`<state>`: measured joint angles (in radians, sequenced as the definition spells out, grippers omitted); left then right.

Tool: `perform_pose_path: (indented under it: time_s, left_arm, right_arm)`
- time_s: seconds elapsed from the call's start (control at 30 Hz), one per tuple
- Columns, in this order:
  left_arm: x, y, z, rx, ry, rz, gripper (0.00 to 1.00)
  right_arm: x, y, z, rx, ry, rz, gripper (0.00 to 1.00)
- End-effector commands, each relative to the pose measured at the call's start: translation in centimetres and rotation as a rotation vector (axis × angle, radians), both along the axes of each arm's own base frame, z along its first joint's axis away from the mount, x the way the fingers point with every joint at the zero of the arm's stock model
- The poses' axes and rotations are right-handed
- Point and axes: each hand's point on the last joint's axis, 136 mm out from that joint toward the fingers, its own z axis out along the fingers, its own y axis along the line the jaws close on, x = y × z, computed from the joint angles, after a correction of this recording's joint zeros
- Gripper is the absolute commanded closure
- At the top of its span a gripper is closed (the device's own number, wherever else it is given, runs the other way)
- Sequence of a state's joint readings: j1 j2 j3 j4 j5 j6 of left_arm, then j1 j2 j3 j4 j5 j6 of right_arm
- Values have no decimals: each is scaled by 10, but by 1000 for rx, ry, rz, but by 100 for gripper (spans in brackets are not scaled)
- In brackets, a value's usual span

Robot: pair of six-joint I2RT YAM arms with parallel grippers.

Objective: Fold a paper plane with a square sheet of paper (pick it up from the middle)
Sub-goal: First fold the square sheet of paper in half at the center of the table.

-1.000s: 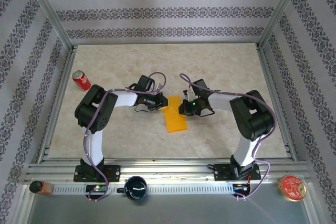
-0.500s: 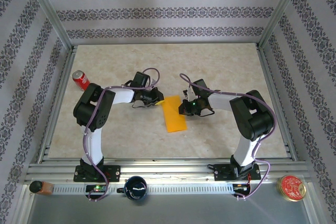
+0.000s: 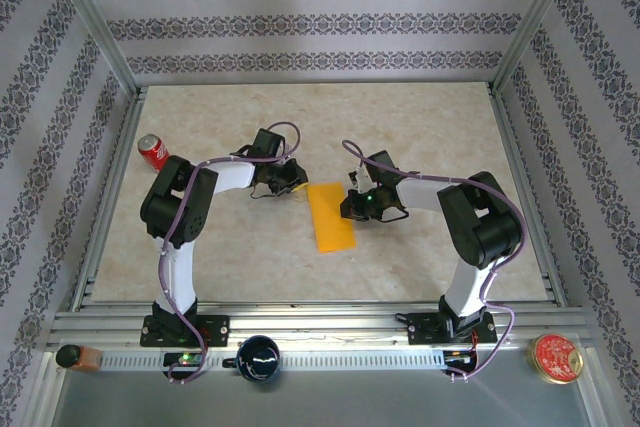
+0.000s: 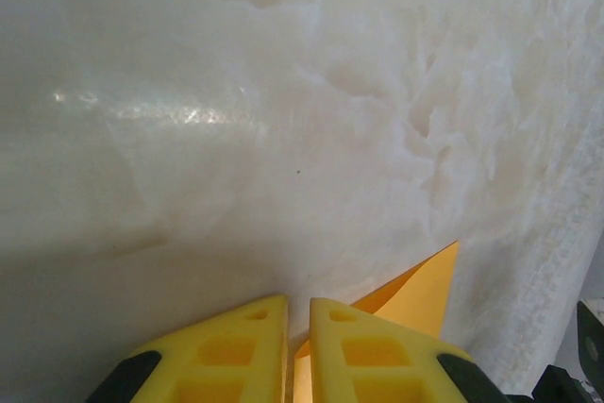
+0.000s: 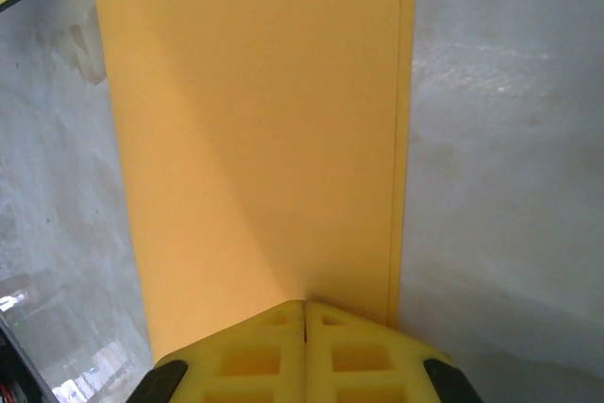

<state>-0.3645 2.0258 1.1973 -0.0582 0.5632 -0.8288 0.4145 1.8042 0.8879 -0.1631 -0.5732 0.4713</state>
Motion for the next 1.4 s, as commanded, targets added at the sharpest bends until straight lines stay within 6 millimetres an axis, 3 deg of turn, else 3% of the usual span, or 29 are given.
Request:
perform_pose_path:
  time_s: [0.0,0.17,0.3,0.47,0.6,0.93,1.1,1.37]
  left_arm:
    - [-1,9,26,36,-48,-5,84]
    - [-26,-15,46,-39,-74,-79,84]
    - [-54,-32,42,-73,-47,-129,84]
    - [-73,-46,30,-128,-22,-171,84]
    - [-81,-47,15,-143,4,-178,85]
    - [-102,-20,-25,27,90,-181,85]
    - [-97,-19,-7,48,53,-192,84]
    - [-93,-51,31,-82,-17,-220,82]
  right_arm:
    - [-47,-48,-55,-247,189,-35,100]
    - [-47,-49,-55,-249,190,-38,100]
    - [-47,-49,-56,-249,194,-37,100]
    - [-48,-49,-56,-250,198,-38,100]
    - [-49,-48,-57,-246,200,-33,100]
    - [-49,-48,-58,-249,203,-31,100]
    - [-49,-48,-59,-251,205,-33,100]
    - [-49,-48,-58,-251,205,-32,100]
